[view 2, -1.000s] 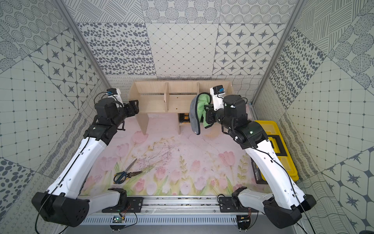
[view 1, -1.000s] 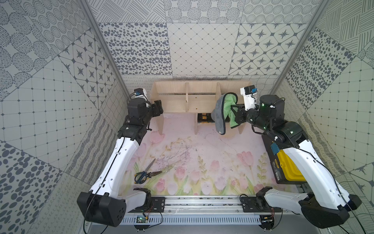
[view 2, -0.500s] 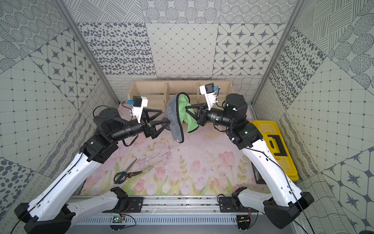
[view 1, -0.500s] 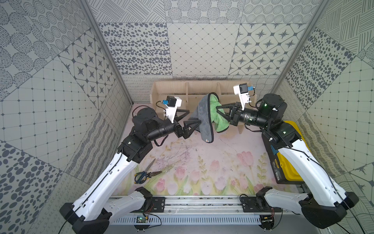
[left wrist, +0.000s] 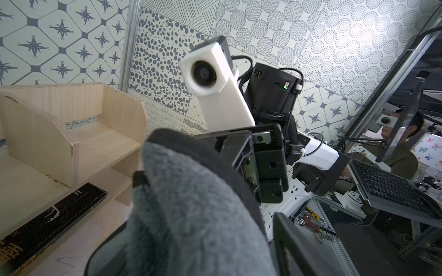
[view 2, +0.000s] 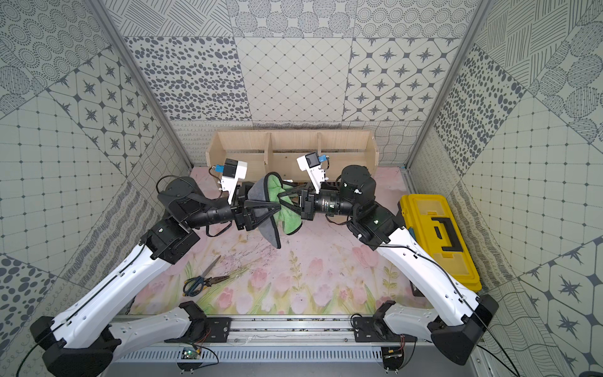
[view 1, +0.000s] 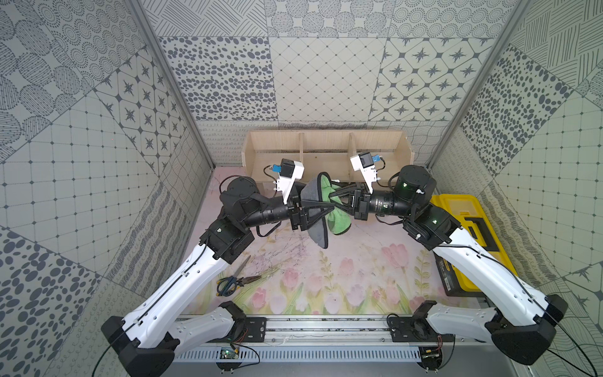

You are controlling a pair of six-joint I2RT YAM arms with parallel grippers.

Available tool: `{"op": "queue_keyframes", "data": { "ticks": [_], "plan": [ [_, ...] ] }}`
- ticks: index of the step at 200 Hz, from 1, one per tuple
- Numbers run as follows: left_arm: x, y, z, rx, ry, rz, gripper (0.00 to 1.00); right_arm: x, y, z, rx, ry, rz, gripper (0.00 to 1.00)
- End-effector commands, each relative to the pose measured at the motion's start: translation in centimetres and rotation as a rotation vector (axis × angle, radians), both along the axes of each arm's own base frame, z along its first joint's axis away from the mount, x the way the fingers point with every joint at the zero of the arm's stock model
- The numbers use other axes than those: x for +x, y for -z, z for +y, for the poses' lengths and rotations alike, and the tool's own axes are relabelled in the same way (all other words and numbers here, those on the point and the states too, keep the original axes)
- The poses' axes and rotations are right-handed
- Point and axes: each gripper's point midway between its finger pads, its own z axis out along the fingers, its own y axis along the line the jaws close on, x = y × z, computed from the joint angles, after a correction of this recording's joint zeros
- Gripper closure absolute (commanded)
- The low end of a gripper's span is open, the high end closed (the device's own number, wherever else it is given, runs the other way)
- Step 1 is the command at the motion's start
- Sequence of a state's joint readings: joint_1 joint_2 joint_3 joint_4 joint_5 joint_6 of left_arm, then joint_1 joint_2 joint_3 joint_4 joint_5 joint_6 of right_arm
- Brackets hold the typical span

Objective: Wipe the bookshelf clean with a cloth
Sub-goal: Adjust the cleaning item.

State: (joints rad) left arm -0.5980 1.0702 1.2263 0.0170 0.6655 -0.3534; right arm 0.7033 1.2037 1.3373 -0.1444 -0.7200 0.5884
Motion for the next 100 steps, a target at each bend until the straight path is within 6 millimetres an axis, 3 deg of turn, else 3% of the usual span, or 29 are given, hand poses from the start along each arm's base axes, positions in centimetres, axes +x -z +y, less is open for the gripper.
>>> {"op": "queue_keyframes", "data": {
  "ticks": [1, 18, 40, 52, 66, 82, 100],
  "plan": [
    [-1.1, -2.9, 0.9, -0.085, -0.015, -0.117, 0.64, -0.2, -0.5, 0.1, 0.027, 0.024, -0.006, 1.00],
    [0.2, -3.1, 2.1, -0.105, -0.140, -0.128, 1.00, -0.1, 0.2, -0.1, 0.016, 0.050, 0.006, 1.00],
    [1.1, -3.0, 3.4, -0.113, -0.246, -0.143, 1.00, 0.1, 0.7, -0.8, 0.005, 0.095, 0.015, 0.97],
    [1.3, -2.9, 3.6, -0.104, -0.266, -0.142, 1.00, 0.4, 0.9, -1.1, -0.006, 0.125, 0.013, 0.82],
    [1.8, -2.6, 3.9, -0.087, -0.300, -0.135, 1.00, 1.7, 1.4, -2.0, -0.054, 0.219, 0.004, 0.56],
    [2.8, -2.0, 4.3, -0.059, -0.356, -0.132, 1.00, 5.0, 2.3, -5.0, -0.140, 0.438, 0.005, 0.31],
    [4.3, -1.5, 4.4, -0.025, -0.418, -0.118, 1.00, 8.7, 2.4, -9.9, -0.204, 0.674, 0.026, 0.20]
  ]
}}
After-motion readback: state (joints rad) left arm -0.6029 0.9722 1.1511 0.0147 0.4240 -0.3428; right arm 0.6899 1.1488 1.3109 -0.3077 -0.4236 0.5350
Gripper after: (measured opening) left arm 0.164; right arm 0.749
